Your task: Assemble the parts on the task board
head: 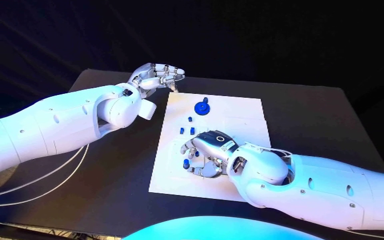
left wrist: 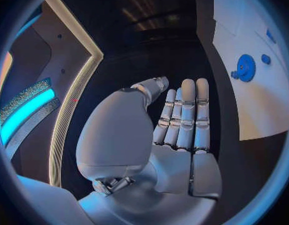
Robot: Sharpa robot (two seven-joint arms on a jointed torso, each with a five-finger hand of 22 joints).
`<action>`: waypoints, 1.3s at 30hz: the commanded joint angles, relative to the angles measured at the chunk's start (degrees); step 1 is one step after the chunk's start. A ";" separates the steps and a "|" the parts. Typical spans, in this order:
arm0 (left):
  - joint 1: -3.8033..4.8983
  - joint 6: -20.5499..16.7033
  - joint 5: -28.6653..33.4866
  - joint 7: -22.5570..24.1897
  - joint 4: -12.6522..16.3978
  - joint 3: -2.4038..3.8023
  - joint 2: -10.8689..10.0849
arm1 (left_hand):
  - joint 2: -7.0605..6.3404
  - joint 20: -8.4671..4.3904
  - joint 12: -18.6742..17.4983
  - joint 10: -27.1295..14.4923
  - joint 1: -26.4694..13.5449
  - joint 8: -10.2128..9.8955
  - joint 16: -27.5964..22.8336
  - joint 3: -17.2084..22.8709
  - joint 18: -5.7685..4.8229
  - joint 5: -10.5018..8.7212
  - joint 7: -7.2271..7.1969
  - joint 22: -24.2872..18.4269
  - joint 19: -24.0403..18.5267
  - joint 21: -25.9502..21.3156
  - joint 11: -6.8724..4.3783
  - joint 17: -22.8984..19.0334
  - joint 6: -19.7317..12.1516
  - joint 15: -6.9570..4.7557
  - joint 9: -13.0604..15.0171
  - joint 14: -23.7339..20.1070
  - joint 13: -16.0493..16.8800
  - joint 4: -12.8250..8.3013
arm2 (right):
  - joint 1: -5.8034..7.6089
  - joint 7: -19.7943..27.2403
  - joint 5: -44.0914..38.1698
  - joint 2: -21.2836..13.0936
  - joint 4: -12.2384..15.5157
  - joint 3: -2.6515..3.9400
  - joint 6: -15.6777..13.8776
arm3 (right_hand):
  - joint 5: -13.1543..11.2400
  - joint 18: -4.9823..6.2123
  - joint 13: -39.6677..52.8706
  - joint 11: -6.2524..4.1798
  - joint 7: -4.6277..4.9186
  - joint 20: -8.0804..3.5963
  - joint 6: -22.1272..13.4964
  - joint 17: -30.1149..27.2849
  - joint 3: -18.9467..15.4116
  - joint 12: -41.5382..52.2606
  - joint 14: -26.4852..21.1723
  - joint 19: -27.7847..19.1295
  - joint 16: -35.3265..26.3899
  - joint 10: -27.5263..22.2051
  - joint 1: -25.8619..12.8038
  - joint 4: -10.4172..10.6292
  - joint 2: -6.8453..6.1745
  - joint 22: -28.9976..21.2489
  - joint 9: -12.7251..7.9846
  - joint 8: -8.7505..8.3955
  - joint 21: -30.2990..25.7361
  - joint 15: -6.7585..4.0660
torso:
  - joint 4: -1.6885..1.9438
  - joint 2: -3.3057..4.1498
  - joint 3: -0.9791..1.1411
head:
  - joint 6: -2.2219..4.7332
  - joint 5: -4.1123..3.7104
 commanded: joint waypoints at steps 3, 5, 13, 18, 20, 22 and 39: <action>0.01 1.04 0.19 0.22 0.08 0.01 -0.05 | 0.11 0.06 0.32 -0.39 0.36 0.14 -0.27 -0.16 0.82 0.13 -0.08 0.00 0.47 -0.10 0.09 -0.05 -0.19 0.23 -0.04 0.03 -0.05 -0.22 | 0.76 2.89 1.76 -3.68 2.62 0.64 -7.16 | 1.06 0.43 0.23 -0.02 -0.25 0.06 -0.72 -0.70 -3.16 1.40 0.35 -0.51 -0.47 -1.23 1.66 0.28 0.99 1.02 -0.23 -0.54 -0.72 0.57 | -0.11 -0.06 -0.05 | 0.32 -0.60; 0.01 1.07 0.19 0.21 0.09 0.00 -0.10 | 0.11 0.06 0.32 -0.39 0.36 0.14 -0.27 -0.16 0.82 0.13 -0.08 0.00 0.47 -0.10 0.09 -0.05 -0.19 0.23 -0.04 0.03 -0.05 -0.22 | 1.55 3.12 3.26 -5.24 3.25 0.82 -6.80 | 1.21 0.52 0.25 0.02 -0.11 0.07 -0.71 -0.86 -3.63 1.65 0.31 -0.67 -0.54 -1.51 2.00 0.31 1.17 0.69 -0.26 -0.55 -1.14 0.59 | -0.16 -0.09 -0.11 | 0.50 -0.83; -0.04 1.12 0.19 0.20 0.02 -0.18 -0.22 | 0.11 0.06 0.32 -0.39 0.36 0.14 -0.27 -0.16 0.82 0.13 -0.08 0.00 0.47 -0.10 0.09 -0.05 -0.19 0.23 -0.04 0.03 -0.05 -0.22 | 4.39 6.58 14.02 -12.65 6.18 1.11 -5.36 | 2.18 0.70 0.14 0.35 0.79 0.34 1.42 -0.94 -8.53 3.99 0.31 -0.89 -0.63 -3.18 4.25 1.86 2.99 0.05 -0.30 0.29 -2.22 0.89 | -0.23 -0.23 -0.06 | 1.01 -1.60; -0.05 1.11 0.19 0.19 0.07 -0.35 -0.35 | 0.07 0.07 0.32 -0.49 0.34 0.15 -0.28 -0.21 0.82 0.12 -0.08 0.00 0.45 -0.12 0.10 -0.07 -0.26 0.24 -0.06 0.02 -0.09 -0.23 | 5.15 4.14 19.97 -17.17 7.12 1.12 -2.74 | 2.39 0.13 1.17 0.40 1.45 0.42 4.85 1.51 -6.84 7.51 0.96 0.27 0.61 2.01 4.73 3.03 3.09 2.21 -0.19 1.89 0.13 0.97 | -0.18 -0.19 -0.14 | 0.90 -3.02; -0.06 1.13 0.19 0.22 0.12 -0.38 -0.39 | 0.07 0.07 0.32 -0.49 0.34 0.15 -0.28 -0.21 0.82 0.12 -0.08 0.00 0.45 -0.12 0.10 -0.07 -0.26 0.24 -0.06 0.02 -0.09 -0.23 | 5.26 2.48 20.94 -18.51 7.15 1.11 -1.87 | -0.13 -0.29 2.78 -0.58 0.48 -0.02 6.04 3.60 -8.07 9.73 1.42 1.17 1.63 5.76 2.28 5.35 2.34 4.03 0.15 3.19 2.17 0.26 | -0.16 -0.20 -0.17 | 0.75 -3.53; -0.07 1.17 0.19 0.27 0.31 -0.41 -0.50 | 0.07 0.07 0.32 -0.49 0.34 0.15 -0.28 -0.21 0.82 0.12 -0.08 0.00 0.45 -0.12 0.10 -0.07 -0.26 0.24 -0.06 0.02 -0.09 -0.23 | 5.36 0.34 21.78 -20.23 7.14 1.07 -1.02 | -0.86 -0.52 4.94 -1.31 -0.23 -0.64 6.68 4.41 -9.47 11.58 1.55 1.55 2.06 7.14 1.37 6.99 2.15 4.90 1.01 4.97 3.09 -0.36 | -0.09 -0.18 -0.18 | 0.42 -4.36; -0.75 1.61 0.25 1.31 2.85 -0.46 -1.80 | -0.24 0.20 0.57 -0.72 -0.62 0.30 -0.25 -0.85 0.77 0.04 -0.21 -0.21 0.27 -0.49 0.06 -0.17 -0.54 0.32 -0.15 -0.02 -0.26 0.35 | 4.61 -12.46 22.62 -28.27 9.23 -0.01 2.80 | 3.98 -3.06 73.94 -3.47 -2.45 -2.29 2.67 19.37 -29.23 72.79 4.13 5.89 7.76 17.20 -4.89 9.48 9.33 13.80 9.43 16.07 13.22 -2.05 | -0.27 -0.25 -0.09 | 0.58 -5.85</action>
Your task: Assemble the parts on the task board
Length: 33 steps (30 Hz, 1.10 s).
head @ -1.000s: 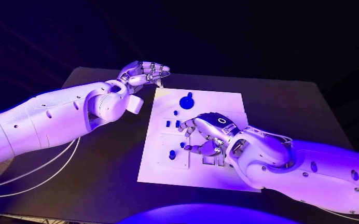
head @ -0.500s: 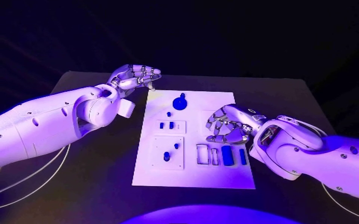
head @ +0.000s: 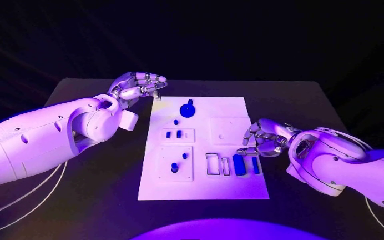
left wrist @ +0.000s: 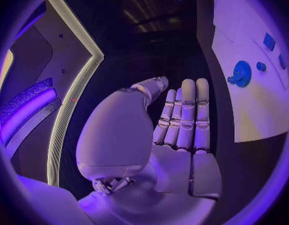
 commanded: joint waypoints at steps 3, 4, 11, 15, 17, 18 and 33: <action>-0.23 1.23 0.36 1.20 0.52 0.04 -0.03 | -0.28 0.24 0.40 -0.48 -0.78 0.33 -0.22 -0.36 0.78 0.00 -0.01 -0.15 0.25 -0.33 0.10 -0.06 -0.38 0.34 -0.08 -0.02 -0.11 0.18 | -1.01 -5.97 0.19 -0.08 0.07 -0.23 1.95 | -0.15 -1.56 9.12 -0.05 -0.35 -0.40 0.29 7.32 -1.93 7.86 4.60 5.90 1.14 4.21 -1.04 0.06 1.08 14.79 0.36 0.72 1.91 -0.45 | 0.07 -0.05 -0.04 | 0.16 -0.43; -0.25 1.24 0.41 1.20 0.55 0.04 -0.04 | -0.28 0.25 0.42 -0.49 -0.83 0.33 -0.21 -0.39 0.78 0.00 -0.01 -0.17 0.25 -0.36 0.10 -0.06 -0.40 0.34 -0.09 -0.02 -0.12 0.21 | -1.17 -6.18 0.15 -0.01 0.02 -0.25 2.00 | -0.21 -1.54 9.32 -0.06 -0.36 -0.39 0.32 7.37 -2.04 8.04 4.61 5.87 1.15 4.31 -1.14 0.07 1.09 14.75 0.39 0.76 1.85 -0.45 | 0.11 -0.02 -0.04 | 0.19 -0.45; -0.34 1.31 0.61 1.14 0.59 0.04 -0.10 | -0.29 0.28 0.47 -0.52 -1.02 0.36 -0.18 -0.51 0.78 -0.01 -0.02 -0.26 0.24 -0.49 0.10 -0.06 -0.44 0.36 -0.10 -0.03 -0.13 0.37 | -2.55 -7.07 -0.37 0.88 -0.71 -0.44 2.53 | -0.54 -1.59 9.89 -0.08 -0.40 -0.40 0.43 7.51 -2.46 8.54 4.61 5.95 1.20 4.53 -1.69 0.10 1.14 14.88 0.51 0.97 2.03 -0.46 | 0.16 0.04 -0.10 | 0.08 -0.54; -0.36 1.34 0.65 1.09 0.62 0.04 -0.14 | -0.29 0.28 0.47 -0.52 -1.02 0.36 -0.18 -0.51 0.78 -0.01 -0.02 -0.26 0.24 -0.49 0.10 -0.06 -0.44 0.36 -0.10 -0.03 -0.13 0.37 | -3.18 -7.28 -0.66 1.48 -1.36 -0.52 3.14 | -0.71 -1.60 10.01 -0.10 -0.42 -0.40 0.50 7.55 -2.64 8.63 4.61 5.97 1.21 4.55 -2.10 0.12 1.18 14.91 0.56 1.07 2.07 -0.47 | 0.15 0.08 -0.07 | 0.05 -0.45; -0.36 1.35 0.65 1.08 0.63 0.04 -0.18 | -0.29 0.28 0.47 -0.52 -1.02 0.36 -0.18 -0.51 0.78 -0.01 -0.02 -0.26 0.24 -0.49 0.10 -0.06 -0.44 0.36 -0.10 -0.03 -0.13 0.37 | -3.46 -7.32 -0.72 1.77 -1.53 -0.54 3.27 | -0.84 -1.62 10.01 -0.11 -0.44 -0.40 0.54 7.63 -2.73 8.60 4.62 6.00 1.23 4.52 -2.35 0.13 1.19 14.95 0.60 1.13 2.13 -0.48 | 0.12 0.06 -0.03 | -0.01 -0.43; -0.36 1.32 0.66 1.05 0.63 0.04 -0.21 | -0.29 0.28 0.47 -0.52 -1.02 0.36 -0.18 -0.51 0.78 -0.01 -0.02 -0.26 0.24 -0.49 0.10 -0.06 -0.44 0.36 -0.10 -0.03 -0.13 0.37 | -3.68 -7.34 -0.75 2.02 -1.61 -0.56 3.33 | -0.87 -1.61 10.03 -0.11 -0.45 -0.40 0.56 7.62 -2.77 8.62 4.61 5.98 1.23 4.52 -2.44 0.13 1.19 14.93 0.61 1.15 2.10 -0.48 | 0.11 0.08 -0.02 | -0.01 -0.40; -0.36 1.18 0.67 0.63 0.45 0.04 -0.26 | -0.20 0.29 0.53 -0.57 -1.02 0.44 -0.16 -0.52 0.80 0.05 -0.05 -0.34 0.26 -0.61 0.08 -0.07 -0.40 0.35 -0.09 -0.04 -0.15 0.44 | -4.81 -7.32 -0.93 4.47 -2.22 -0.60 3.12 | 0.10 -1.65 10.66 -0.52 -0.93 -0.64 1.68 7.88 -2.28 9.02 4.63 6.06 1.29 4.76 -1.12 -0.08 2.17 15.05 0.94 1.96 2.26 -0.80 | 0.12 0.07 -0.05 | -0.25 -0.35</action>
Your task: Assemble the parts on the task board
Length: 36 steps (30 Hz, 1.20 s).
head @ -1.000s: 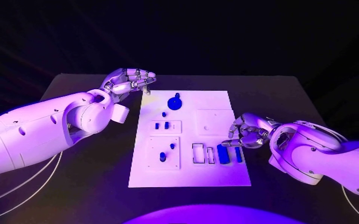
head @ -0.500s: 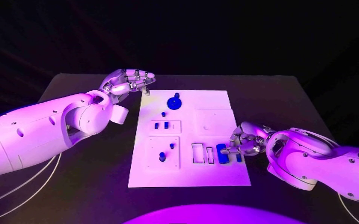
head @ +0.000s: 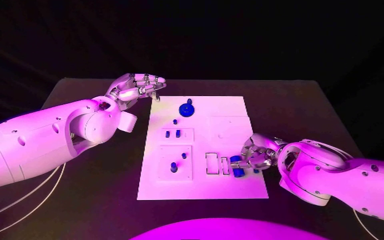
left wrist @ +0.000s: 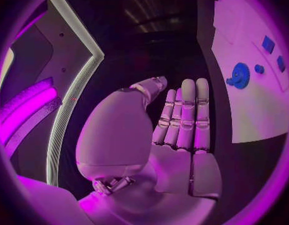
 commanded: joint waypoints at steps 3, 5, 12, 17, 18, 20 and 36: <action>-0.01 0.79 0.38 0.38 0.04 0.04 0.05 | -0.05 0.29 0.31 -0.35 -0.39 0.25 -0.15 -0.19 0.81 0.07 -0.06 -0.11 0.27 -0.22 -0.07 -0.08 -0.38 0.34 -0.05 -0.05 -0.10 0.10 | -0.43 -0.51 -0.73 0.40 -0.11 -0.22 1.94 | 3.69 -0.79 10.19 -0.41 -0.38 -0.63 0.75 7.92 1.00 0.46 4.62 5.89 0.38 2.51 4.33 -0.40 1.22 15.08 -0.12 0.20 0.25 -0.53 | 0.02 -0.04 -0.05 | -0.17 0.01; -0.01 0.80 0.38 0.36 0.04 0.04 0.05 | -0.05 0.29 0.31 -0.35 -0.39 0.25 -0.15 -0.19 0.81 0.07 -0.06 -0.11 0.27 -0.22 -0.07 -0.08 -0.38 0.34 -0.05 -0.05 -0.10 0.10 | -0.45 -0.52 -0.75 0.43 -0.07 -0.22 2.10 | 3.78 -0.79 10.32 -0.45 -0.42 -0.66 0.88 7.96 1.06 0.59 4.63 5.89 0.39 2.61 4.86 -0.43 1.18 15.08 -0.13 0.22 0.25 -0.56 | 0.05 -0.04 -0.04 | -0.20 0.00; -0.01 0.83 0.38 0.23 0.05 0.04 0.04 | -0.05 0.29 0.31 -0.36 -0.37 0.26 -0.15 -0.19 0.81 0.08 -0.06 -0.12 0.27 -0.23 -0.07 -0.08 -0.38 0.33 -0.05 -0.05 -0.11 0.09 | -0.51 -0.65 -1.01 0.60 0.13 -0.24 1.96 | 4.56 -0.79 10.65 -0.89 -0.89 -1.00 2.06 8.17 3.55 0.74 4.65 5.89 0.40 2.82 9.86 -0.51 0.71 15.08 -0.71 -0.10 0.25 -0.94 | 0.03 -0.06 -0.07 | -0.28 -0.07; -0.01 0.83 0.38 0.18 0.04 0.04 0.07 | -0.05 0.29 0.31 -0.36 -0.37 0.26 -0.15 -0.19 0.81 0.08 -0.06 -0.12 0.27 -0.23 -0.07 -0.08 -0.38 0.33 -0.05 -0.05 -0.11 0.09 | -0.51 -0.80 -0.74 0.65 0.27 -0.24 0.00 | 5.11 -0.79 10.87 -1.25 -1.25 -1.32 3.12 8.31 7.83 0.80 4.68 5.89 0.40 3.00 12.69 -0.35 0.20 15.08 -1.60 -0.83 0.25 -1.26 | 0.02 -0.08 -0.07 | -0.13 -0.16; -0.01 0.82 0.37 0.17 0.03 0.04 0.08 | -0.05 0.29 0.31 -0.36 -0.37 0.26 -0.15 -0.19 0.81 0.08 -0.06 -0.12 0.27 -0.23 -0.07 -0.08 -0.38 0.33 -0.05 -0.05 -0.11 0.09 | -0.48 -0.82 -0.32 0.60 0.37 -0.24 -0.57 | 5.21 -0.79 10.89 -1.29 -1.28 -1.35 3.22 8.30 8.32 0.81 4.68 5.89 0.40 3.01 12.85 -0.34 0.14 15.08 -1.67 -0.89 0.25 -1.30 | 0.02 -0.08 -0.07 | -0.10 -0.13; -0.01 0.79 0.37 0.16 0.02 0.04 0.11 | -0.05 0.29 0.31 -0.36 -0.37 0.26 -0.15 -0.19 0.81 0.08 -0.06 -0.12 0.27 -0.23 -0.07 -0.08 -0.38 0.33 -0.05 -0.05 -0.11 0.09 | -0.34 -0.82 0.69 0.47 0.65 -0.23 -1.57 | 5.98 -0.79 10.92 -1.41 -1.40 -1.45 3.58 8.29 9.93 0.79 4.67 5.89 0.38 3.06 13.09 -0.32 0.00 15.08 -1.90 -1.06 0.25 -1.40 | 0.02 -0.07 -0.05 | -0.02 0.02; 0.00 0.65 0.36 0.10 -0.11 0.04 0.37 | -0.04 0.28 0.34 -0.45 -0.25 0.28 -0.14 -0.17 0.83 0.10 -0.02 -0.17 0.31 -0.30 -0.06 -0.09 -0.43 0.32 -0.06 -0.08 -0.14 0.04 | 3.53 0.77 14.06 2.23 3.59 -0.19 -5.28 | 6.12 -0.79 11.34 -2.02 -2.06 -1.97 5.70 8.25 17.36 1.07 4.68 5.89 0.28 3.70 5.50 -0.22 -0.98 15.08 -2.28 -1.27 0.25 -1.94 | 0.02 -0.03 -0.06 | 0.10 -0.05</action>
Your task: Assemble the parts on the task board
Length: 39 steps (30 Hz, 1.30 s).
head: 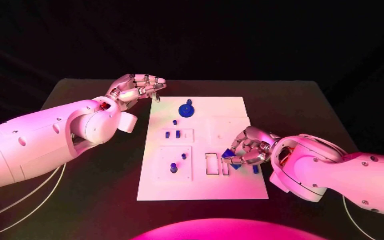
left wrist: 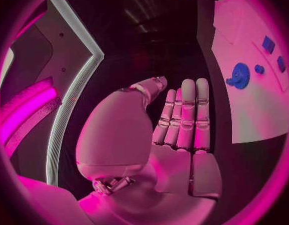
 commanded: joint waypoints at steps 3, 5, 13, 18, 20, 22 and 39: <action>0.00 0.66 0.28 0.28 0.18 0.04 0.11 | -0.04 0.28 0.34 -0.45 -0.26 0.29 -0.14 -0.17 0.83 0.10 -0.02 -0.06 0.31 -0.30 -0.06 -0.10 -0.43 0.32 -0.08 -0.08 -0.09 0.04 | -0.02 0.81 5.70 1.50 -0.13 -0.03 -0.70 | -0.68 -0.80 11.29 -0.27 -1.73 -0.42 3.27 8.34 2.38 -0.18 4.70 5.97 0.06 3.58 -2.39 -0.14 -0.09 15.06 0.15 0.28 0.25 -0.32 | 0.09 0.03 0.00 | -0.12 -0.05; 0.00 0.67 0.28 0.26 0.23 0.04 0.06 | -0.04 0.28 0.34 -0.45 -0.26 0.29 -0.14 -0.17 0.83 0.10 -0.02 -0.06 0.31 -0.30 -0.06 -0.10 -0.43 0.32 -0.08 -0.08 -0.09 0.04 | -0.15 0.69 6.15 2.21 -0.38 -0.03 -0.48 | -1.03 -0.80 11.26 -0.27 -1.74 -0.43 3.37 8.43 2.70 -0.25 4.72 5.97 0.08 3.58 -3.22 -0.14 -0.21 15.06 0.18 0.28 0.25 -0.32 | 0.09 0.05 0.02 | -0.17 0.04; 0.01 0.76 0.28 0.20 0.32 0.04 -0.04 | -0.04 0.28 0.34 -0.45 -0.26 0.29 -0.14 -0.17 0.83 0.10 -0.02 -0.06 0.31 -0.30 -0.06 -0.10 -0.43 0.32 -0.08 -0.08 -0.09 0.04 | -0.87 0.04 5.72 4.48 -1.86 -0.04 0.47 | -2.70 -0.80 11.62 -0.42 -1.96 -0.49 4.33 8.60 3.62 0.10 4.75 5.97 0.10 3.84 -7.44 -0.13 -0.68 15.06 0.53 0.70 0.25 -0.42 | 0.01 0.08 0.02 | -0.25 0.27; 0.01 0.85 0.28 0.16 0.36 0.04 -0.05 | -0.04 0.28 0.34 -0.45 -0.26 0.29 -0.14 -0.17 0.83 0.10 -0.02 -0.06 0.31 -0.30 -0.06 -0.10 -0.43 0.32 -0.08 -0.08 -0.09 0.04 | -1.10 -0.27 4.21 5.56 -2.91 -0.05 0.47 | -3.09 -0.80 11.67 -0.47 -2.01 -0.52 4.46 8.58 3.75 0.14 4.75 5.97 0.09 3.87 -7.94 -0.15 -0.77 15.06 0.59 0.78 0.25 -0.46 | 0.01 0.05 0.07 | -0.27 0.39; 0.01 0.88 0.28 0.11 0.37 0.04 -0.07 | -0.04 0.28 0.34 -0.45 -0.26 0.29 -0.14 -0.17 0.83 0.10 -0.02 -0.06 0.31 -0.30 -0.06 -0.10 -0.43 0.32 -0.08 -0.08 -0.09 0.04 | -1.17 -0.33 3.68 5.90 -3.40 -0.05 0.57 | -3.34 -0.80 11.64 -0.50 -2.05 -0.55 4.57 8.52 3.77 0.07 4.73 5.97 0.07 3.85 -8.29 -0.14 -0.90 15.06 0.63 0.86 0.25 -0.49 | 0.03 0.06 0.07 | -0.33 0.41; 0.01 0.93 0.28 0.05 0.38 0.04 -0.10 | -0.04 0.28 0.34 -0.45 -0.26 0.29 -0.14 -0.17 0.83 0.10 -0.02 -0.06 0.31 -0.30 -0.06 -0.10 -0.43 0.32 -0.08 -0.08 -0.09 0.04 | -1.22 -0.34 3.45 6.11 -3.80 -0.05 0.75 | -3.50 -0.80 11.58 -0.50 -2.05 -0.56 4.56 8.38 3.75 -0.03 4.70 5.97 0.03 3.80 -8.51 -0.16 -1.08 15.06 0.65 0.88 0.25 -0.50 | 0.05 0.05 0.07 | -0.28 0.65; 0.01 1.00 0.28 -0.10 0.40 0.04 -0.15 | 0.05 0.29 0.45 -0.56 -0.26 0.37 -0.11 -0.21 0.83 0.11 0.01 -0.18 0.40 -0.45 -0.03 -0.12 -0.47 0.35 -0.09 -0.13 -0.14 0.13 | -1.40 -0.52 2.14 8.15 -6.10 -0.08 2.21 | -6.09 -0.80 11.52 -0.52 -2.08 -0.63 4.42 8.35 0.76 -0.42 4.70 5.97 -0.05 3.71 -12.40 -0.12 -2.23 15.06 1.31 1.48 0.25 -0.54 | 0.00 0.05 0.02 | -0.32 0.72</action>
